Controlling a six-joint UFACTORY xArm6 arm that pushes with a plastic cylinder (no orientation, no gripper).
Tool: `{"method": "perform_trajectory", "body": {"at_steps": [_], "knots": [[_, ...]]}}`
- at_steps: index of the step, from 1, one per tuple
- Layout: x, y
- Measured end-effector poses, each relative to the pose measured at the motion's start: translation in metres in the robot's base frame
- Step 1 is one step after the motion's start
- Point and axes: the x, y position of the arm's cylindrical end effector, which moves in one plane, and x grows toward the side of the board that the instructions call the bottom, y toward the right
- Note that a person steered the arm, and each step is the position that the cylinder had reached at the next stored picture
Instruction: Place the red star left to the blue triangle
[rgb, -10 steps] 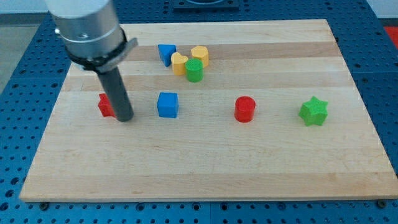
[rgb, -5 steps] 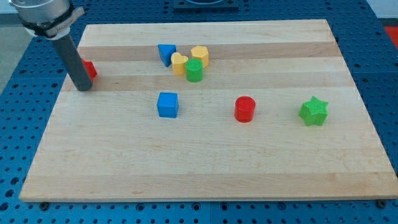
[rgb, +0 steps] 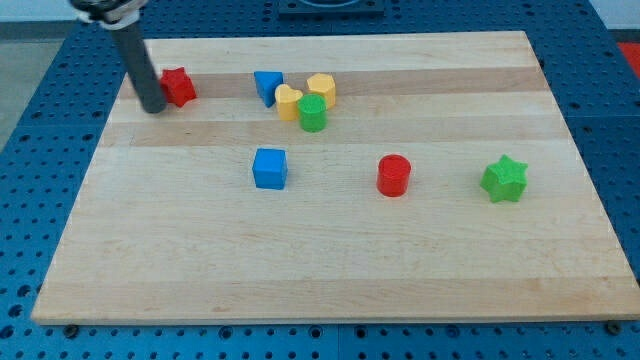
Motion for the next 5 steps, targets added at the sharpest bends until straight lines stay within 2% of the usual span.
{"method": "perform_trajectory", "body": {"at_steps": [1,2,3,4,5], "knots": [[0.01,-0.045],[-0.012,-0.046],[-0.063,-0.046],[-0.068,-0.031],[-0.032,0.026]]}}
